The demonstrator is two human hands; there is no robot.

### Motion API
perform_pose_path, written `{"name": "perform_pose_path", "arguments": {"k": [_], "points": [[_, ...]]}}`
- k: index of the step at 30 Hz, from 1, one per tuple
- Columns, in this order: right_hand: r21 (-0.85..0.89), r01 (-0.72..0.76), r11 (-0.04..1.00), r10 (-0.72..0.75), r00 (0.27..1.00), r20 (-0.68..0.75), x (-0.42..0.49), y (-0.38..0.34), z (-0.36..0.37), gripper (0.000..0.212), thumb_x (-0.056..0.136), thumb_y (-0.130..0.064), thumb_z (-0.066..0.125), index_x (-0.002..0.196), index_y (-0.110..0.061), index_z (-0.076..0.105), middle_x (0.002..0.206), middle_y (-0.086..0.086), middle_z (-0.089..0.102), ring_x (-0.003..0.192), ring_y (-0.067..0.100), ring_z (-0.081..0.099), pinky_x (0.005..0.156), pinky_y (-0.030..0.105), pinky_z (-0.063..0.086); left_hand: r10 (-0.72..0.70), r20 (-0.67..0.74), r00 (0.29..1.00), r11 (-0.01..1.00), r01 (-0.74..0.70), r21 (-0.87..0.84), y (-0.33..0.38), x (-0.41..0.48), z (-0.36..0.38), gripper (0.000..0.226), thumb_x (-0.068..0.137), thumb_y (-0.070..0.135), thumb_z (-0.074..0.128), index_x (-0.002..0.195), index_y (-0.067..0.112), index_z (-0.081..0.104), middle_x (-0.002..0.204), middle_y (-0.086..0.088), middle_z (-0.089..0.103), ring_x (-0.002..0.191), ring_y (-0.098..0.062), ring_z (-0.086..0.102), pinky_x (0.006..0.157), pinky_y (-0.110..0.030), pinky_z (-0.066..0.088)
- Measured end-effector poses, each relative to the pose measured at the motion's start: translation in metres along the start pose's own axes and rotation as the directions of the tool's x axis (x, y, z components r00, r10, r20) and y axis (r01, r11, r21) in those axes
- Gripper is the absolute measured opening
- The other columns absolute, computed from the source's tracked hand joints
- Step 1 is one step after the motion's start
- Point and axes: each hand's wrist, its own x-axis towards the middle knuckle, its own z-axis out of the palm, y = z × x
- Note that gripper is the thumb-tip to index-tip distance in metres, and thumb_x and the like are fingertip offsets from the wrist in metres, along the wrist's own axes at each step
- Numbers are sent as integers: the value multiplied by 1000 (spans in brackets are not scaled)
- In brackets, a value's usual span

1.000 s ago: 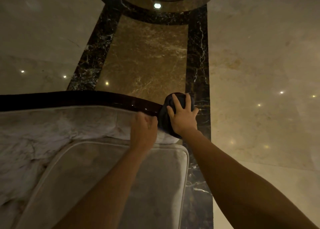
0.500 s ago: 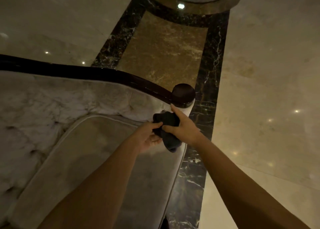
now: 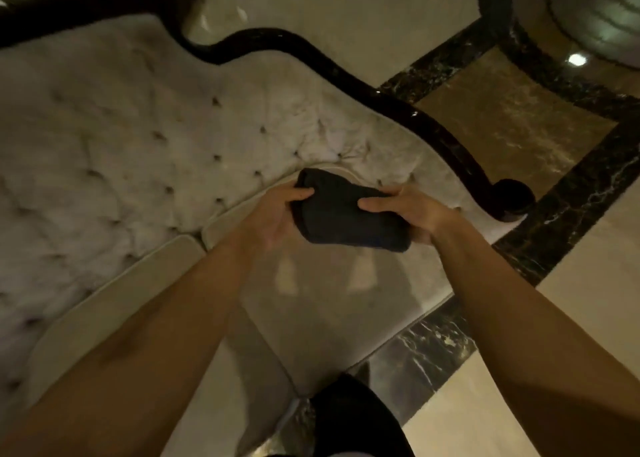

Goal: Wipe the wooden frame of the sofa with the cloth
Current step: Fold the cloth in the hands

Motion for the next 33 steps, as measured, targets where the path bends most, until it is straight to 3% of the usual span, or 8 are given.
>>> {"name": "perform_pose_path", "arguments": {"k": [4, 7, 11, 16, 20, 24, 26, 33], "points": [[198, -20, 980, -14, 986, 169, 2, 23, 105, 30, 76, -21, 83, 104, -11, 80, 115, 16, 75, 104, 30, 73, 79, 35, 60, 78, -240, 968, 977, -122, -172, -36, -94, -68, 24, 99, 20, 49, 115, 13, 66, 105, -6, 75, 92, -21, 73, 70, -32, 60], [225, -82, 971, 6, 948, 319, -9, 48, 183, 32, 79, -17, 80, 111, -14, 78, 125, 16, 71, 112, 30, 70, 82, 37, 60, 166, -389, 906, 936, -269, -227, -67, -164, -106, 31, 99, 30, 52, 126, 17, 62, 117, -9, 73, 104, -28, 70, 73, -37, 60], [138, -146, 980, 69, 890, 451, -41, 94, 290, 47, 82, -18, 76, 127, -9, 68, 127, 18, 70, 114, 31, 69, 82, 40, 60, 244, -545, 802, 886, -413, -211, -118, -280, -152, 32, 94, 28, 63, 125, 19, 62, 119, -10, 72, 108, -28, 69, 87, -43, 58], [-127, -125, 984, 175, 801, 572, -98, 164, 420, 28, 93, -6, 65, 121, -10, 69, 118, 17, 73, 102, 29, 74, 73, 39, 61, 251, -778, 576, 850, -516, -107, -212, -439, -188, 49, 81, 6, 76, 126, 9, 57, 118, -11, 70, 108, -27, 68, 93, -43, 55], [-341, -81, 937, 310, 647, 697, -151, 228, 527, 38, 96, -5, 61, 134, -6, 59, 128, 20, 68, 115, 37, 67, 89, 49, 59, 114, -941, 320, 802, -588, -103, -304, -558, -208, 43, 80, 8, 78, 120, 11, 60, 116, -11, 70, 105, -25, 68, 91, -44, 56], [-555, -27, 832, 501, 467, 728, -196, 288, 617, 40, 98, -8, 60, 138, -6, 56, 133, 21, 65, 121, 40, 63, 103, 57, 49, -61, -989, 136, 728, -672, -137, -388, -644, -213, 41, 77, 15, 82, 115, 17, 65, 106, -4, 75, 98, -21, 71, 81, -36, 58], [-620, -10, 784, 559, 444, 700, -212, 315, 654, 40, 98, -8, 62, 138, -7, 56, 134, 21, 64, 122, 40, 62, 105, 60, 46, -131, -988, 81, 693, -706, -149, -418, -675, -216, 35, 77, 14, 82, 109, 20, 68, 99, 0, 77, 95, -20, 72, 78, -35, 58], [-764, 27, 645, 701, 379, 604, -246, 395, 789, 29, 98, -7, 60, 127, -13, 60, 115, 11, 71, 101, 27, 70, 69, 38, 61, -409, -908, -93, 623, -755, -203, -490, -752, -268, 25, 73, 22, 86, 91, 25, 69, 77, 12, 76, 73, -10, 73, 59, -27, 57]]}}
